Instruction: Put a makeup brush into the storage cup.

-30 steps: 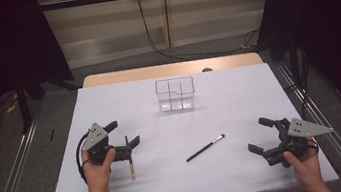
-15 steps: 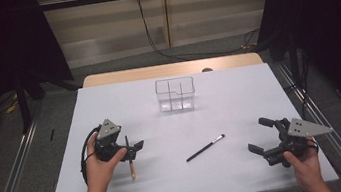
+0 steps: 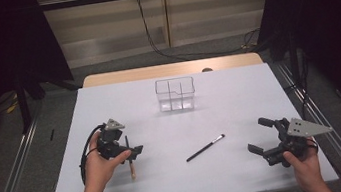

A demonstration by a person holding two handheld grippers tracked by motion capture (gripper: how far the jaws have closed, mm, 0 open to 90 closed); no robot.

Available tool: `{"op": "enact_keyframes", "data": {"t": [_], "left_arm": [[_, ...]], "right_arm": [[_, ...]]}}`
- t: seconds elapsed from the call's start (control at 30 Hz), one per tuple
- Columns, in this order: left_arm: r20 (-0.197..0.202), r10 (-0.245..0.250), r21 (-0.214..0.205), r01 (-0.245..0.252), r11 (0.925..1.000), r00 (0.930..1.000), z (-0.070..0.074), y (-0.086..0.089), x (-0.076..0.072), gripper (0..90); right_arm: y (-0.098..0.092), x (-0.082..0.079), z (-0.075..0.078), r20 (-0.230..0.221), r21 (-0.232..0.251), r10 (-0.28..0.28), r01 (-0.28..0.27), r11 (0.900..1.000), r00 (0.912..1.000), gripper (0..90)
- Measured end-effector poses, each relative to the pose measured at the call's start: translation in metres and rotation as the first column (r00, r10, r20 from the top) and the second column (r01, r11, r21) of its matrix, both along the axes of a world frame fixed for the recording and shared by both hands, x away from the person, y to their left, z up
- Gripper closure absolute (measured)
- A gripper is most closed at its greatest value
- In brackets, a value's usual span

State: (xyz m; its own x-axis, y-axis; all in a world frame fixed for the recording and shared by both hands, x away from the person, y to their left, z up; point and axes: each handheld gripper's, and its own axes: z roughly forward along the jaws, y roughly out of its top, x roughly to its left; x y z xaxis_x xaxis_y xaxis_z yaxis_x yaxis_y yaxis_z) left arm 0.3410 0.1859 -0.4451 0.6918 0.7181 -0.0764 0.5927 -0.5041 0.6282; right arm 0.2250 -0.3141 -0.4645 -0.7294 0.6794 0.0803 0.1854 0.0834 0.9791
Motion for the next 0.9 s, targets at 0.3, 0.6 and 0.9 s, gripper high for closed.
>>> {"op": "enact_keyframes", "data": {"t": [0.3, 0.6, 0.9], "left_arm": [[-0.083, 0.030, 0.080, -0.024, 0.9965, 0.9961, 0.0003, -0.0012, 0.0039, 0.0], [-0.177, 0.061, 0.139, -0.036, 0.9896, 0.9823, -0.0013, -0.0028, 0.0063, 0.0], [-0.226, 0.091, 0.162, -0.054, 0.9853, 0.9698, -0.0016, -0.0018, 0.0060, 1.7]], "right_arm": [[-0.0003, 0.0001, 0.0000, 0.000, -0.002, -0.001, 0.001, 1.0000, 1.0000, 0.0], [-0.0005, 0.0001, 0.0005, 0.004, -0.003, -0.001, 0.001, 1.0000, 1.0000, 0.0], [-0.0014, 0.0000, 0.0009, 0.004, -0.002, -0.003, 0.003, 1.0000, 1.0000, 0.0]]}}
